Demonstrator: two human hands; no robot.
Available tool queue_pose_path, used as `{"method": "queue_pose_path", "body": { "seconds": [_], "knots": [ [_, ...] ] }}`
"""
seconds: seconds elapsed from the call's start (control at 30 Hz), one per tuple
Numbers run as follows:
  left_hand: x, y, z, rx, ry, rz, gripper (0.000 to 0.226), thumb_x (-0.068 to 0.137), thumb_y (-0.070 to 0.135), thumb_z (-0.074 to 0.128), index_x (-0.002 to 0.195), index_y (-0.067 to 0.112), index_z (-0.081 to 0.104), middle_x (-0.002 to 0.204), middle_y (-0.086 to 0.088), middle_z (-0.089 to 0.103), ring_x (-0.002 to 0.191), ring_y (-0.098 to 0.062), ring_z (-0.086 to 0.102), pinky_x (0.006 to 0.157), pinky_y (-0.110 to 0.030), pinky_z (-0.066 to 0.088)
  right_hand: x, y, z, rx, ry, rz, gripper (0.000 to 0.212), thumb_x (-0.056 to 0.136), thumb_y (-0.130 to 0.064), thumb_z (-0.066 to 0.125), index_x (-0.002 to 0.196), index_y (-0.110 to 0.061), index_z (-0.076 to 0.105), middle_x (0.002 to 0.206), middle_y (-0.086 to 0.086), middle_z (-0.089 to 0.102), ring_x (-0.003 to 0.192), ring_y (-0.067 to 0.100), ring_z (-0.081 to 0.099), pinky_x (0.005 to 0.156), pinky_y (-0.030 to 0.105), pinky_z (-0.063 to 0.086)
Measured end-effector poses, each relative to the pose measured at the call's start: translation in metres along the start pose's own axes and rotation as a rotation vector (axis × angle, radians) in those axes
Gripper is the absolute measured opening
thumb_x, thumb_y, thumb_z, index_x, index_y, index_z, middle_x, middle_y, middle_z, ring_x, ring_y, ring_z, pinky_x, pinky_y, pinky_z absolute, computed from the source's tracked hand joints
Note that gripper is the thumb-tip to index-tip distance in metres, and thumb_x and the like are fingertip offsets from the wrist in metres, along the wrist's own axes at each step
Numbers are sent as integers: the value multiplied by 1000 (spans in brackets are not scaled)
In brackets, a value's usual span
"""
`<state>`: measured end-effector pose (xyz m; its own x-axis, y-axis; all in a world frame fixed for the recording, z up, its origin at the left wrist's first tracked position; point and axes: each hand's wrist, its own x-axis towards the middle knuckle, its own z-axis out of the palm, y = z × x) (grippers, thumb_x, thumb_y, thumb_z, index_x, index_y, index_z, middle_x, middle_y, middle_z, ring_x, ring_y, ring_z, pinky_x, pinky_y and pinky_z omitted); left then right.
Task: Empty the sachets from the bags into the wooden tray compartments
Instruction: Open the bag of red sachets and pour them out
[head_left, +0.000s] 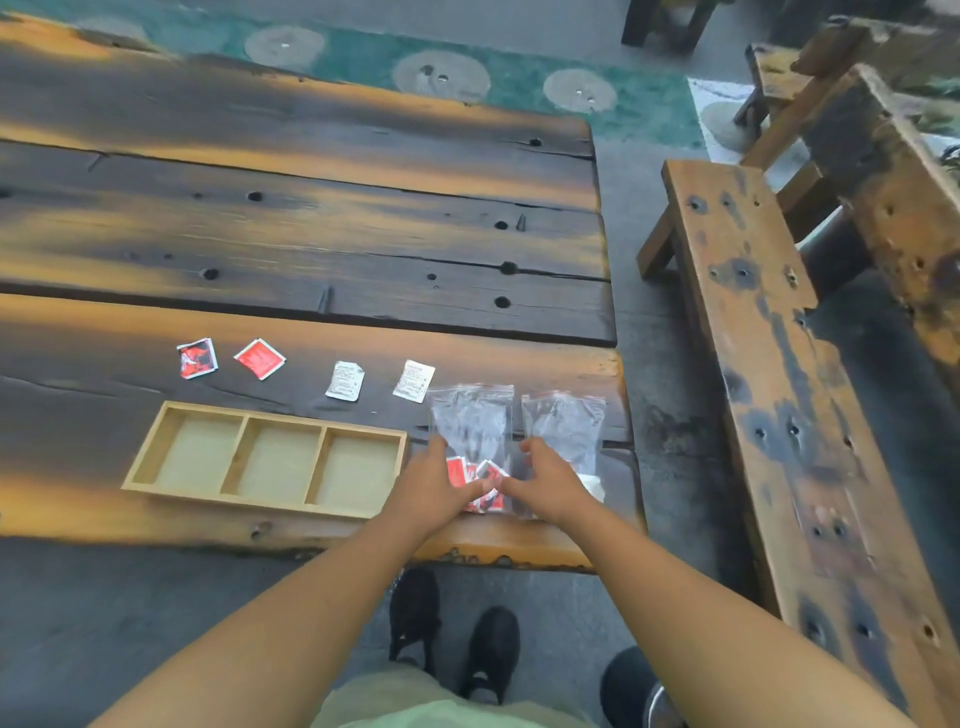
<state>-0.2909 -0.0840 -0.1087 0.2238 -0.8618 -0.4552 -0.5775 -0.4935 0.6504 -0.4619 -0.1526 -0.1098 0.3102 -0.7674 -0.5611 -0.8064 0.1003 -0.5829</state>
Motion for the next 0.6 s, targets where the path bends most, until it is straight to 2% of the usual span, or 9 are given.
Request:
{"method": "queue_pose_path", "body": {
  "seconds": [0.1,0.17,0.23,0.37,0.43,0.5,0.6],
  "knots": [
    [4,-6,6,-7,-14,-32,76,75,61,73,126,15,41,125,-5,58,111,-26,58,81,-34,46,5,3,10,59,-15,96,77,84,-43,71,146,-16,34,146,7,47,125,26,53,94,34,48],
    [7,-12,11,20,-17,-46,69,76,57,73,123,18,40,120,-6,59,106,-27,60,81,-36,49,9,4,15,88,-27,154,72,83,-42,72,141,-17,37,136,10,54,113,26,58,94,40,52],
    [10,-17,15,19,-7,-93,65,79,52,74,121,16,40,118,-9,57,105,-29,60,78,-36,48,11,2,19,150,-22,201,66,84,-40,72,135,-14,40,126,13,57,111,29,59,94,44,50],
    [19,-22,16,-115,35,-156,64,77,43,78,122,12,44,115,-9,58,105,-29,59,82,-38,50,17,-1,25,250,-16,267,63,82,-42,75,129,-16,43,109,4,59,103,28,64,88,45,54],
    [23,-25,17,-204,28,-177,56,75,38,80,113,13,47,103,-4,59,96,-27,60,72,-36,49,19,2,29,277,-26,289,69,80,-42,76,134,-16,42,116,6,60,106,27,62,93,46,55],
    [24,-26,18,-263,25,-209,47,78,29,80,108,11,48,90,-1,55,85,-24,58,61,-29,40,20,5,32,306,-22,307,73,80,-39,77,138,-14,42,125,6,57,113,26,60,99,48,52],
    [24,-25,20,-350,3,-261,30,84,17,75,103,12,52,88,-3,57,81,-20,57,64,-29,41,17,-2,31,346,-2,333,67,82,-29,78,137,-8,46,118,7,58,114,29,60,99,49,52]
  ]
}}
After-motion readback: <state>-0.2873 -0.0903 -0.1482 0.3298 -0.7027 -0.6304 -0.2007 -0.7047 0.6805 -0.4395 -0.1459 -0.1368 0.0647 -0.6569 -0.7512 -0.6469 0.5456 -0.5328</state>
